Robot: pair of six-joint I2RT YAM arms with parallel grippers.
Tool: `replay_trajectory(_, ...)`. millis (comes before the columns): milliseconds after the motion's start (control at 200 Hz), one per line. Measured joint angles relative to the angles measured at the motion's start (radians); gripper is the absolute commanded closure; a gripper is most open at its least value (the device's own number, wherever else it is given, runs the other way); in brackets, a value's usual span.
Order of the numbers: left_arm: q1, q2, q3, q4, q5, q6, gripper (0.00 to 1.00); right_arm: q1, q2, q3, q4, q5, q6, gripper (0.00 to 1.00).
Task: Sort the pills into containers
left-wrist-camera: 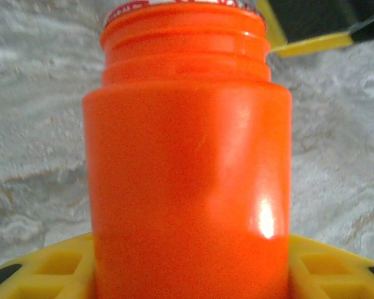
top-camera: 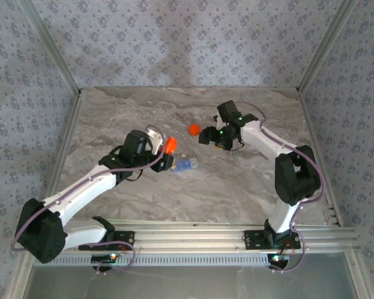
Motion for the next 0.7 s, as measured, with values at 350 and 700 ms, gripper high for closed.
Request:
replay_trajectory(350, -0.003, 0.031, 0.195, 0.093, -0.109, 0.113, 1.00, -0.035, 0.064, 0.105, -0.016, 0.044, -0.026, 0.26)
replay_trajectory(700, 0.010, 0.204, 0.443, 0.142, -0.196, 0.284, 1.00, -0.026, 0.351, 0.417, -0.099, 0.114, -0.155, 0.24)
